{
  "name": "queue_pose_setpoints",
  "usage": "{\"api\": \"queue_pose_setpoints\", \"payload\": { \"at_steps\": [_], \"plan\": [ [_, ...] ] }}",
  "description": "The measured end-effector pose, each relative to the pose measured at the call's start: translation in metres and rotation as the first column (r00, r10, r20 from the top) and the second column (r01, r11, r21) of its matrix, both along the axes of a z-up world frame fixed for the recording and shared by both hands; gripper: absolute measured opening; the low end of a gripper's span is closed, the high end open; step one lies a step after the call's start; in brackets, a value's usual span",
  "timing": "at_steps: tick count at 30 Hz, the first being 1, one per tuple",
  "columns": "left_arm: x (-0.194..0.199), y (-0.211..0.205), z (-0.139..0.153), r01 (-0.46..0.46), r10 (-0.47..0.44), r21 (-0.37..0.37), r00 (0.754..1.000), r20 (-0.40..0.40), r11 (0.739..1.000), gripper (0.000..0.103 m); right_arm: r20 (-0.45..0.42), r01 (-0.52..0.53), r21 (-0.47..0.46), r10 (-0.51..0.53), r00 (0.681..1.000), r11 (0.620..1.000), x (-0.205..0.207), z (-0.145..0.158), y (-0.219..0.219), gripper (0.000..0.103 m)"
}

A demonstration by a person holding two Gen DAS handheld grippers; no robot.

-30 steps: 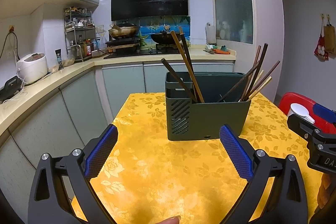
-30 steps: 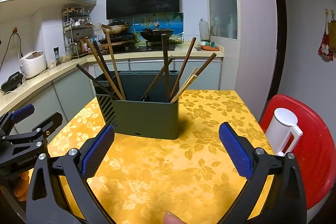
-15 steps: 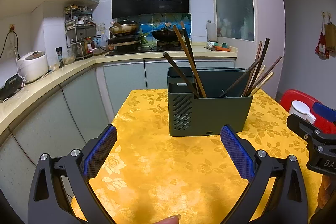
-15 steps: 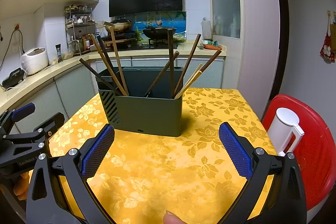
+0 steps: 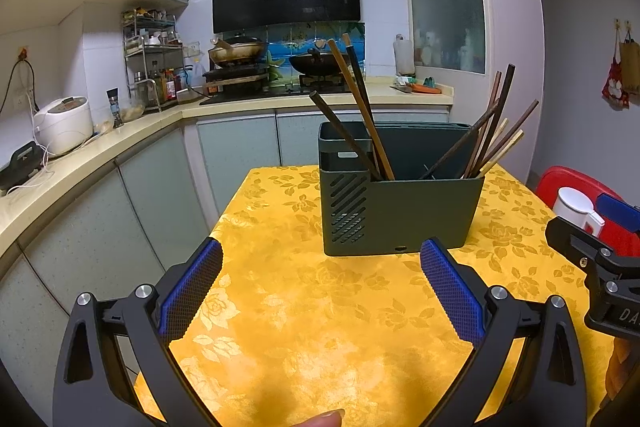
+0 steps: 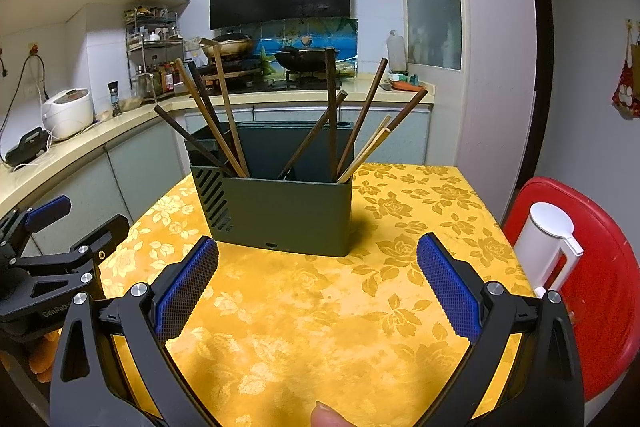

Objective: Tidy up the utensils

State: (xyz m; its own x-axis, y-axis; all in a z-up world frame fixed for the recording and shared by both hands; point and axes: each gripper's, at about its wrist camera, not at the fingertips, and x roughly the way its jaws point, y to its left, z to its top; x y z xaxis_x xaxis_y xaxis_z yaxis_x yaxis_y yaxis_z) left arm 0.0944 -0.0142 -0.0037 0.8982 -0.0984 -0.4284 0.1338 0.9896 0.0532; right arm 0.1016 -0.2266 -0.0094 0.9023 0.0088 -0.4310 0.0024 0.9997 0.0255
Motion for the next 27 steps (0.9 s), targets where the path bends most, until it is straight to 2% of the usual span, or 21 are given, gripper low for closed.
{"api": "queue_pose_setpoints", "payload": {
  "at_steps": [27],
  "plan": [
    [0.0008, -0.0011, -0.0037, -0.002, 0.002, -0.003, 1.0, -0.003, 1.0, 0.096, -0.006, 0.0, 0.005, 0.0, 1.0, 1.0, 0.0009, -0.0031, 0.0002, 0.096]
  ]
}}
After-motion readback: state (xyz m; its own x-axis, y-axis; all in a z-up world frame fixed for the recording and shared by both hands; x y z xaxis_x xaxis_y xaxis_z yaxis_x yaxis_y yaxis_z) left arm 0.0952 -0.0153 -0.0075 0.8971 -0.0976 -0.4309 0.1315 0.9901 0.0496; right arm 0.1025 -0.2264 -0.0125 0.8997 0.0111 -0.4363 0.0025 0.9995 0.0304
